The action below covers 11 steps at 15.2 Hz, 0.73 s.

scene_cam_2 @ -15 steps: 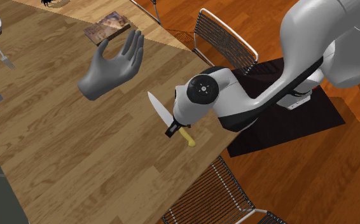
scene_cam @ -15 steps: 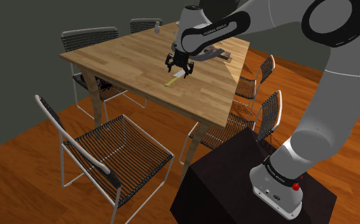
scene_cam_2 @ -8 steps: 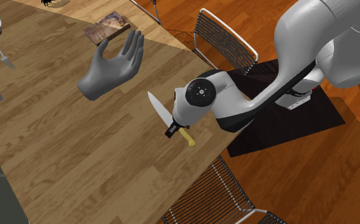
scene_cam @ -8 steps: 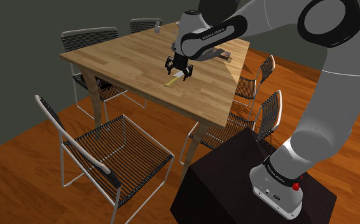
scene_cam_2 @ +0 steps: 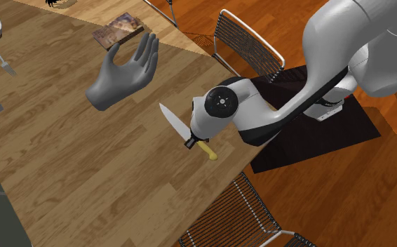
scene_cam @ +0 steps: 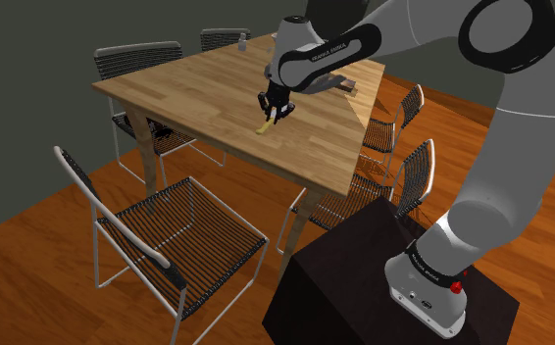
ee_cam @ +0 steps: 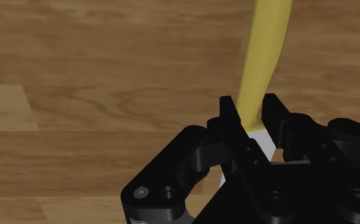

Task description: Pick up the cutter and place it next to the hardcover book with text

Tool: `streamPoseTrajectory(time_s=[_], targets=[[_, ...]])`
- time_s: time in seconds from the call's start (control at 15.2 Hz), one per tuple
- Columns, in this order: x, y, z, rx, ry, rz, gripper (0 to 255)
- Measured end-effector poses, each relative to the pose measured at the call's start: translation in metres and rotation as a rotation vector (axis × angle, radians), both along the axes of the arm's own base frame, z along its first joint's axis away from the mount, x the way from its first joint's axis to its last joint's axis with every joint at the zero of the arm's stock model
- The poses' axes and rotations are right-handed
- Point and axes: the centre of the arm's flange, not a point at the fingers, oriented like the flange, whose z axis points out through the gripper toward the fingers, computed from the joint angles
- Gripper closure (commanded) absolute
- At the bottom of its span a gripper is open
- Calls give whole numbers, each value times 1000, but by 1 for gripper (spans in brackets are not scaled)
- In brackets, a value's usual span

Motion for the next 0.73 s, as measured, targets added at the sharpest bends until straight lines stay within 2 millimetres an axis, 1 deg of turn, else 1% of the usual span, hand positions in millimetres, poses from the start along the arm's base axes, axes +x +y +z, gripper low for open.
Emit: streamPoseTrajectory(time_s=[0.4,0.73], targets=[[0,0,2,0,0,0,255],[0,-2,26,0,0,0,255]])
